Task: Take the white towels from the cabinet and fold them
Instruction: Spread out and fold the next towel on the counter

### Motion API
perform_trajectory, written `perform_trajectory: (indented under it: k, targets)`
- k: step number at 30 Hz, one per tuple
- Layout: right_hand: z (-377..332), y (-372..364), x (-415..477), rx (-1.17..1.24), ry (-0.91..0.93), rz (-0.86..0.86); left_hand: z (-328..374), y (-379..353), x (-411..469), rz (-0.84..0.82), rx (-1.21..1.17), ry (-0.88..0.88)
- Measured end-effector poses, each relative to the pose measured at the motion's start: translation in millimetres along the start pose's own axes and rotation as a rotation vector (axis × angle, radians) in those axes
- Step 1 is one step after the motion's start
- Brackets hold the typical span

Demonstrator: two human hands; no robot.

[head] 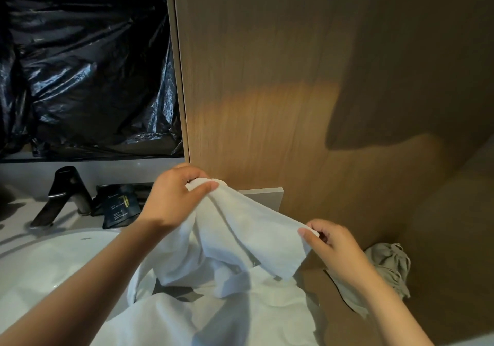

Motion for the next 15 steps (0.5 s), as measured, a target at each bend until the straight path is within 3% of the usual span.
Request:
perform_trajectory:
  k: [4,10,13,15]
  targets:
    - [-34,31,5,0.147,0.026,0.161,10,5,6,0.054,-0.023,-0.022]
    - [-111,90,8,0.570,0.151,0.355,73,44,32,0.315,-0.111,-0.164]
    - [-124,89,14,0.527,0.200,0.337,84,40,37,0.336,-0.126,-0.203]
    - [-109,72,21,0.428,0.129,0.303,71,13,37,0.211,-0.083,-0.138]
Point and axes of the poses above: each hand's wrist, its own x-axis towards the middle knuckle, its own y-axis out of the back of the hand, z = x × y, the point moved 8 cm from there along x, towards the middle knuckle, and after that the axes turned 4 degrees about -z, right-handed, at the moved point
